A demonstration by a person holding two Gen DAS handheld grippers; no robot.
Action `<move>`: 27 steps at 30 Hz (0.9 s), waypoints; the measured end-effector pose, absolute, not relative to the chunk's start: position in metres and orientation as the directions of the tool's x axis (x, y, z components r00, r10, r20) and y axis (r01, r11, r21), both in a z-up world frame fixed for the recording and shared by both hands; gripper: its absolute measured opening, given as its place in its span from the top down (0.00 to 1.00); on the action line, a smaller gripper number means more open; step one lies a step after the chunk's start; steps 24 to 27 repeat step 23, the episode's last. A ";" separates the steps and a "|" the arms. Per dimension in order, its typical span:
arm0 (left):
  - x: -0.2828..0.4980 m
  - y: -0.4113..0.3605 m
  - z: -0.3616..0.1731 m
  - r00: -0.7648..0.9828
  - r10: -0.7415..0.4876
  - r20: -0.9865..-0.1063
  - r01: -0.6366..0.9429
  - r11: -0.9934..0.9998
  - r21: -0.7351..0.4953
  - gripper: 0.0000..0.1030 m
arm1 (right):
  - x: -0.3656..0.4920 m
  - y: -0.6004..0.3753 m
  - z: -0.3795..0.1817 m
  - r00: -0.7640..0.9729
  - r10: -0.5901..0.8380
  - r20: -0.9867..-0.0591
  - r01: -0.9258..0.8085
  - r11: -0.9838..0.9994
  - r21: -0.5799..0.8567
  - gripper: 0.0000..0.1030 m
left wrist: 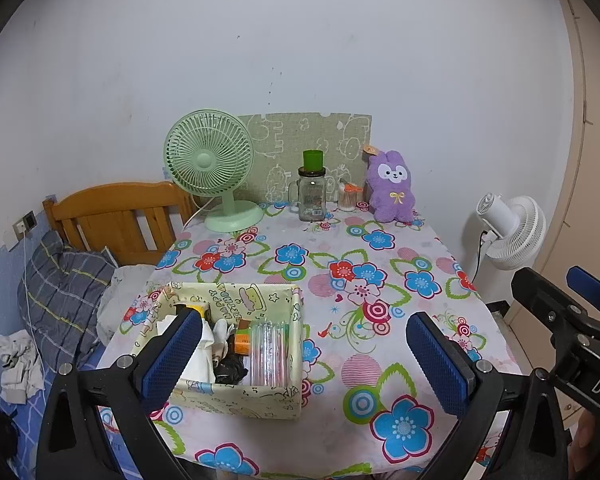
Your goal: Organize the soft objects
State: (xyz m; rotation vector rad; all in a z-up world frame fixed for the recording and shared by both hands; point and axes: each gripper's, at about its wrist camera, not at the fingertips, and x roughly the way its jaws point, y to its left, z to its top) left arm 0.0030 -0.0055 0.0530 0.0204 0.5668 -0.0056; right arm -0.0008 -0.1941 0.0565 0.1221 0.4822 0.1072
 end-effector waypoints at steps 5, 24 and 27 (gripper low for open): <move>0.003 -0.005 0.053 0.844 0.000 -0.537 0.011 1.000 0.017 0.00 | -0.001 -0.195 0.057 0.881 0.130 -0.455 -0.073 0.987 0.140 0.08; 0.005 -0.003 0.052 0.847 0.001 -0.532 0.004 1.000 0.008 0.00 | 0.000 -0.195 0.056 0.881 0.122 -0.457 -0.066 0.988 0.137 0.08; 0.005 -0.003 0.052 0.847 0.001 -0.532 0.004 1.000 0.008 0.00 | 0.000 -0.195 0.056 0.881 0.122 -0.457 -0.066 0.988 0.137 0.08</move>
